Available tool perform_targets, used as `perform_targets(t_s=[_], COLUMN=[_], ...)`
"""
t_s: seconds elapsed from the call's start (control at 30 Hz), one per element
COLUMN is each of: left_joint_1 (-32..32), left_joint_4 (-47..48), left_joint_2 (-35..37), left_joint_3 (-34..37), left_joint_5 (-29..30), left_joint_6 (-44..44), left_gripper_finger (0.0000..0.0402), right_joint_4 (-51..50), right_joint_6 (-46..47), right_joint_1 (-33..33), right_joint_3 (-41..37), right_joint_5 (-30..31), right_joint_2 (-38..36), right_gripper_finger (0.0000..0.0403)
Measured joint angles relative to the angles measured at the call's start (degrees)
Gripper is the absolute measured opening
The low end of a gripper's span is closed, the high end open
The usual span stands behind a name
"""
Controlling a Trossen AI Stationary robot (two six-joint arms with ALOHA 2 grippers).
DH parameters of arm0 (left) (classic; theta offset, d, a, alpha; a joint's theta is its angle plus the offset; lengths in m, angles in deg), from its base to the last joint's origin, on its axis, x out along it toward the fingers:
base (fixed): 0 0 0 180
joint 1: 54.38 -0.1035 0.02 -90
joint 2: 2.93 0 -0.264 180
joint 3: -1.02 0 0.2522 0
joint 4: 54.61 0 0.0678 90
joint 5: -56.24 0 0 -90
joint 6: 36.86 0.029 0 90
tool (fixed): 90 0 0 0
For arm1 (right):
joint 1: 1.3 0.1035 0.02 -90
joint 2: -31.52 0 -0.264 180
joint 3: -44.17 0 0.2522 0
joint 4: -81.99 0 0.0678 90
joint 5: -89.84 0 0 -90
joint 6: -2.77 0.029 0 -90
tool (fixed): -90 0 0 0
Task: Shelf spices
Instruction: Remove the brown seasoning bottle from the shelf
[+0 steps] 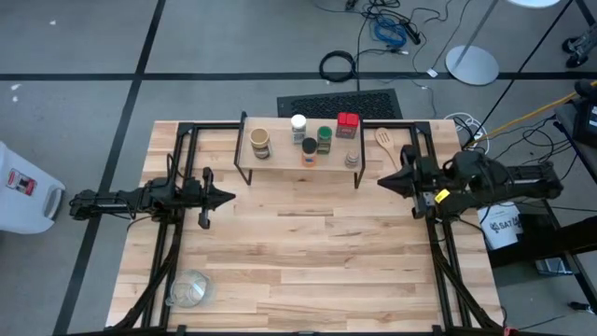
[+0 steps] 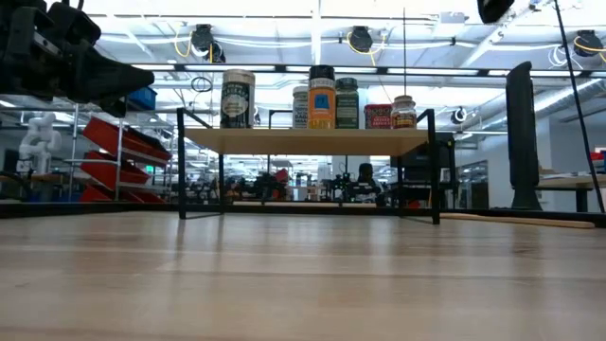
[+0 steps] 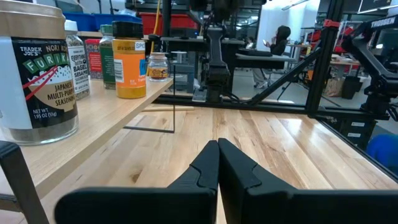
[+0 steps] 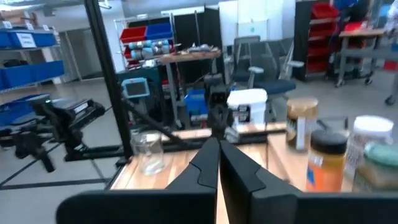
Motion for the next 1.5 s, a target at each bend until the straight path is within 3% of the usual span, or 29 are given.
perform_targets(t_s=[0.37, 1.2, 1.33, 1.5], left_joint_1=[0.0, 0.0, 0.0, 0.0], left_joint_4=[0.0, -5.4, -6.4, -5.6], left_joint_2=[0.0, -0.2, -0.3, -0.8], left_joint_3=[0.0, -0.1, -2.6, -7.5], left_joint_5=[0.0, 0.8, 1.1, 1.2], left_joint_6=[0.0, 1.4, -4.3, -4.5], left_gripper_finger=[0.0006, 0.0006, 0.0006, 0.0006], right_joint_4=[-0.2, 0.0, 0.0, 0.1], right_joint_6=[-0.4, -0.1, 0.5, 1.1], right_joint_1=[0.5, 3.4, 3.4, 3.4], right_joint_3=[1.8, 1.8, 1.8, 1.8], right_joint_5=[-0.1, 0.1, 0.3, 0.3], right_joint_2=[5.8, 5.6, 5.6, 6.1], right_gripper_finger=[0.0000, 0.0000, 0.0000, 0.0000])
